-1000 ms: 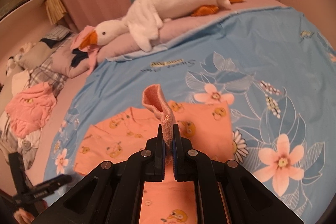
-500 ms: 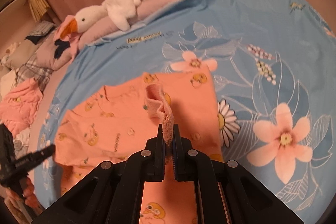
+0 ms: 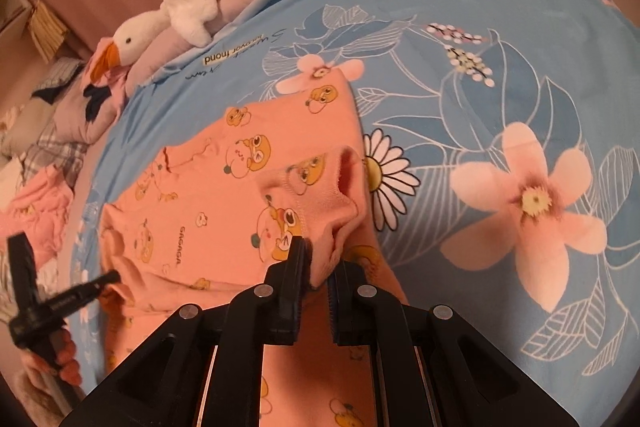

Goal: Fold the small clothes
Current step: 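Lower the held cuff onto the romper body and open the right gripper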

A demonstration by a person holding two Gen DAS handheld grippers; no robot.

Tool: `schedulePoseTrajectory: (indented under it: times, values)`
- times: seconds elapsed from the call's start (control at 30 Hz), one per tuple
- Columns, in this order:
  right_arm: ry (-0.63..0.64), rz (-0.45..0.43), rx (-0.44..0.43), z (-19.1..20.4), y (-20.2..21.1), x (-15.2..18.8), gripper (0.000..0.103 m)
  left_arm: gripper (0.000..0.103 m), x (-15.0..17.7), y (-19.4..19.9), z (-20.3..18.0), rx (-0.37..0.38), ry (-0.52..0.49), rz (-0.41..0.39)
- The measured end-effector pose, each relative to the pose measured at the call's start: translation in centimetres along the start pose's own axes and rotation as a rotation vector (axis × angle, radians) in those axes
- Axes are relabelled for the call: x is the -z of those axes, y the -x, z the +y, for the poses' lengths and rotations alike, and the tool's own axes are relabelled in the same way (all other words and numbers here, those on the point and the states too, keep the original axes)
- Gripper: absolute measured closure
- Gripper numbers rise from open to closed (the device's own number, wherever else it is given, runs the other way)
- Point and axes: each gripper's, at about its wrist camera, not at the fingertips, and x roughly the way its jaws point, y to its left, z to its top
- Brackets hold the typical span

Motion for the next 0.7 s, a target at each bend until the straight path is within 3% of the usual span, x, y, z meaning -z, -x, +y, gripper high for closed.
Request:
schedulePoseTrajectory:
  times: [0.1, 0.23, 0.4, 0.47, 0.5, 0.7]
  values:
    - [-0.015, -0.008, -0.006, -0.3, 0.6, -0.3, 0.096, 0.066, 0.6, 0.0, 0.3, -0.004, -0.022, -0.002]
    - [-0.011, -0.025, 0.018, -0.4, 0.8, -1.0, 0.077, 0.066, 1.4, 0.3, 0.4, -0.006, -0.044, -0.007]
    - [0.003, -0.005, 0.013, -0.2, -0.2, -1.7, 0.076, 0.065, 1.8, 0.5, 0.4, -0.008, -0.053, -0.006]
    - [0.017, -0.009, 0.033, 0.0, -0.4, -1.7, 0.085, 0.065, 1.9, 0.6, 0.4, -0.007, -0.052, -0.007]
    - [0.030, -0.018, 0.043, 0.1, -0.3, -1.7, 0.098, 0.065, 2.0, 0.7, 0.6, -0.006, -0.051, -0.007]
    - [0.090, -0.093, 0.021, 1.5, 2.0, -2.9, 0.098, 0.062, 2.2, 1.5, 1.6, -0.007, -0.025, -0.011]
